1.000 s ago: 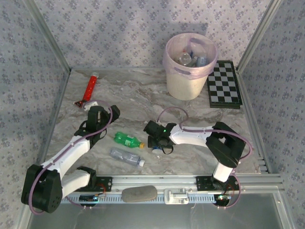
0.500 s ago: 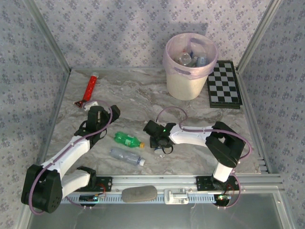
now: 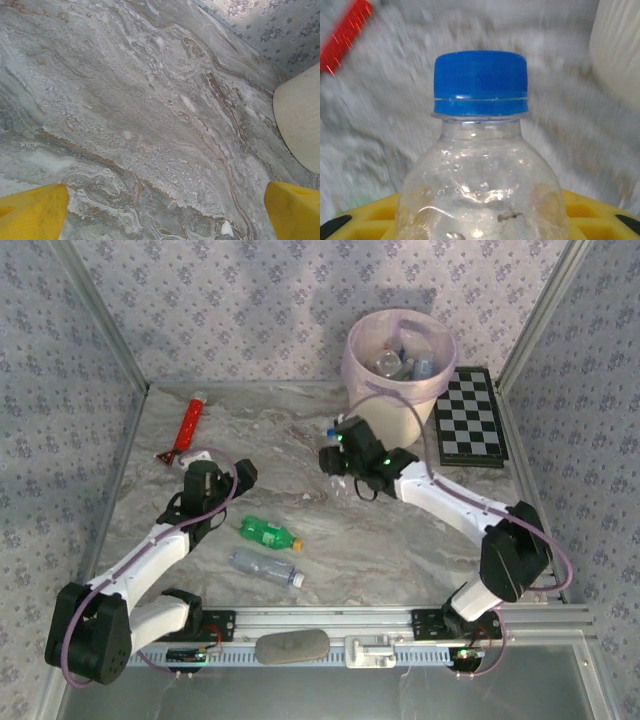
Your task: Put the plastic bottles in the bin
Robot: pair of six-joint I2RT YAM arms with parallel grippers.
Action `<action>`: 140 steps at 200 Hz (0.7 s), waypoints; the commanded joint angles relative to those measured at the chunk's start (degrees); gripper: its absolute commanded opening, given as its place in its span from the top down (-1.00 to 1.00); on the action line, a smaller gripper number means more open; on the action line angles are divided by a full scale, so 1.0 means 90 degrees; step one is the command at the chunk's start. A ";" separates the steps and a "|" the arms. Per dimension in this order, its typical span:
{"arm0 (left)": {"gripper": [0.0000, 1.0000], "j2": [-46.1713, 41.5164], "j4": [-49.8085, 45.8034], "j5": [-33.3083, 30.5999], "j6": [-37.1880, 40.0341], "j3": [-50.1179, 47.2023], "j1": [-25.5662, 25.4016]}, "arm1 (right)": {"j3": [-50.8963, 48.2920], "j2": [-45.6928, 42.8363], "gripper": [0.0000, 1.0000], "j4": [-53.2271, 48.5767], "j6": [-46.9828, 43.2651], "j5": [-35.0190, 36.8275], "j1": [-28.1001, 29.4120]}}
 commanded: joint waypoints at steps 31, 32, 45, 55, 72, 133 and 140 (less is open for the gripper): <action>-1.00 0.0236 0.0145 0.0172 0.0453 0.0365 -0.0299 | 0.1597 -0.0228 0.09 0.0855 -0.1672 0.0049 -0.0834; -1.00 0.0239 0.0141 0.0172 0.0463 0.0376 -0.0308 | 0.1614 -0.0219 0.09 0.0864 -0.1689 0.0048 -0.0845; -1.00 0.0307 0.0102 0.0140 0.0570 0.0471 -0.0408 | 0.2015 -0.0155 0.09 0.0951 -0.1924 0.0028 -0.1010; -1.00 0.0362 0.0082 0.0118 0.0625 0.0536 -0.0486 | 0.2254 -0.0097 0.09 0.1065 -0.2135 0.0077 -0.1122; -1.00 0.0476 0.0050 0.0113 0.0685 0.0629 -0.0587 | 0.2597 0.0035 0.10 0.1250 -0.2322 0.0166 -0.1390; -1.00 0.0713 -0.0054 0.0191 0.0880 0.0852 -0.0775 | 0.4199 0.1262 0.12 0.0836 -0.1908 -0.0167 -0.2618; -1.00 0.0728 -0.0066 0.0191 0.0896 0.0863 -0.0784 | 0.4489 0.1479 0.12 0.0624 -0.1811 -0.0246 -0.2746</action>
